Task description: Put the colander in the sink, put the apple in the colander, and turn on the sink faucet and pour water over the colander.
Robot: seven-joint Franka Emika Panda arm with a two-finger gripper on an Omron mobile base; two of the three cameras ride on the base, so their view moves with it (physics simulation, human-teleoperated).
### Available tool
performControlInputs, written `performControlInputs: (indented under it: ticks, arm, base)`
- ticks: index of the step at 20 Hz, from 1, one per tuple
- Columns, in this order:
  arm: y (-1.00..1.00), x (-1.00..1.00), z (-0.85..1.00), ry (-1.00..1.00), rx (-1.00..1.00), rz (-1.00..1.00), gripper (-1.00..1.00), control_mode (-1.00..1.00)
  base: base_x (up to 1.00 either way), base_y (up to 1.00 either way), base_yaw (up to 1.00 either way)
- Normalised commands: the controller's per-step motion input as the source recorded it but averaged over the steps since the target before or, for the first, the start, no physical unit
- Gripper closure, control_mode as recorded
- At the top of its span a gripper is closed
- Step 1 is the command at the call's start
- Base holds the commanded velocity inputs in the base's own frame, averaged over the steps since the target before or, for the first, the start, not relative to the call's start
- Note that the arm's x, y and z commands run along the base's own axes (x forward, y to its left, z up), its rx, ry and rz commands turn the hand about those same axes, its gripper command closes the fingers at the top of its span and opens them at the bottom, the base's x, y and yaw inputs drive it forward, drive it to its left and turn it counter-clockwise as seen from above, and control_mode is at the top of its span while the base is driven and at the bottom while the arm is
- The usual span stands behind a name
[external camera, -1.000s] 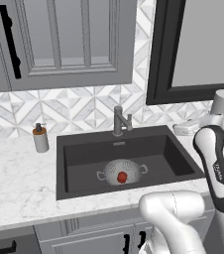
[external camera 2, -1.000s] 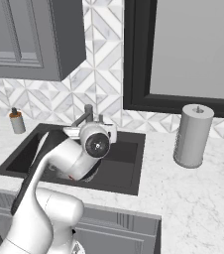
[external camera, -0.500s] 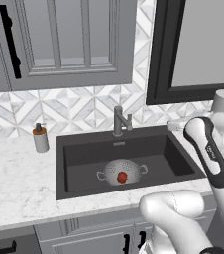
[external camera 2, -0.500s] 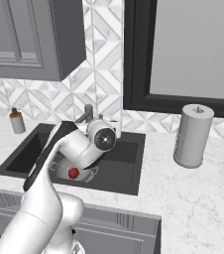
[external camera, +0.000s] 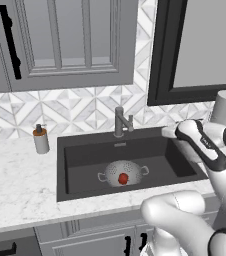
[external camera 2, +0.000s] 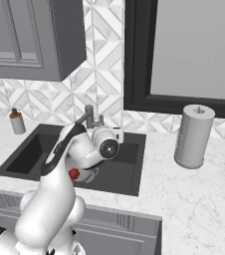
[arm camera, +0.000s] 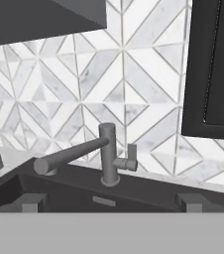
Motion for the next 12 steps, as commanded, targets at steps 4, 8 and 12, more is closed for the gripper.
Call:
performControlInputs:
  ticks: [4, 8, 12]
  arm:
    - [0.00, 0.59, -0.33, -0.03, 0.00, 0.00, -1.00, -1.00]
    - [0.00, 0.61, -0.29, -0.02, 0.00, 0.00, -1.00, -1.00]
    - [0.04, 0.61, -0.29, -0.02, 0.00, 0.00, -1.00, -1.00]
  base:
    - [0.00, 0.00, 0.00]
    - [0.00, 0.00, 0.00]
    - [0.00, 0.00, 0.00]
